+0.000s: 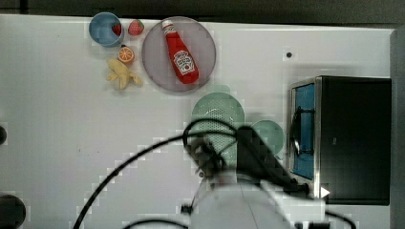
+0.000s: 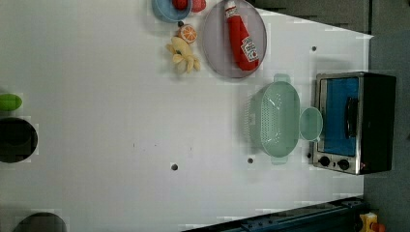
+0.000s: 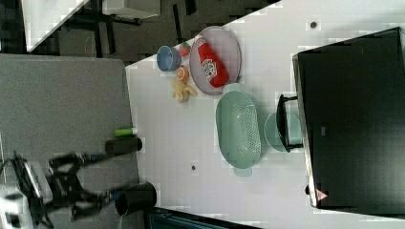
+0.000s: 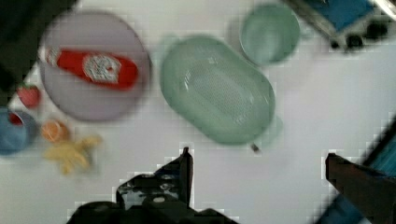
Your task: Drag strainer right to left.
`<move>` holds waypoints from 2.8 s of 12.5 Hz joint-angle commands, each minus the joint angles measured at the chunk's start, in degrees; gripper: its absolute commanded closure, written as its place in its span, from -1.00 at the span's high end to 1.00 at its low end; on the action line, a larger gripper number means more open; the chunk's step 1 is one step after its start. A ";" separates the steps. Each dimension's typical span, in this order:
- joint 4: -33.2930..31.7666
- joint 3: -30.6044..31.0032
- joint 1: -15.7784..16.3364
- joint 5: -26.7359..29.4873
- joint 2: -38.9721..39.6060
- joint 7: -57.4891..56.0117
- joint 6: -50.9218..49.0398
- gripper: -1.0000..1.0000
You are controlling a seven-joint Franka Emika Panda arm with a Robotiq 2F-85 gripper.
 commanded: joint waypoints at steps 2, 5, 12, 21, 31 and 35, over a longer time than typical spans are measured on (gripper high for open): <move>-12.29 -1.45 -0.23 1.14 11.59 3.76 13.71 1.00; -19.92 -1.29 -0.16 1.14 18.94 10.02 28.34 1.00; -24.79 0.83 0.85 1.18 39.98 36.65 55.71 1.00; -24.05 2.16 4.84 1.18 51.11 39.88 67.10 1.00; -20.69 2.21 11.16 1.28 50.15 40.65 59.65 1.00; -20.16 2.29 14.08 1.28 49.86 46.67 58.49 1.00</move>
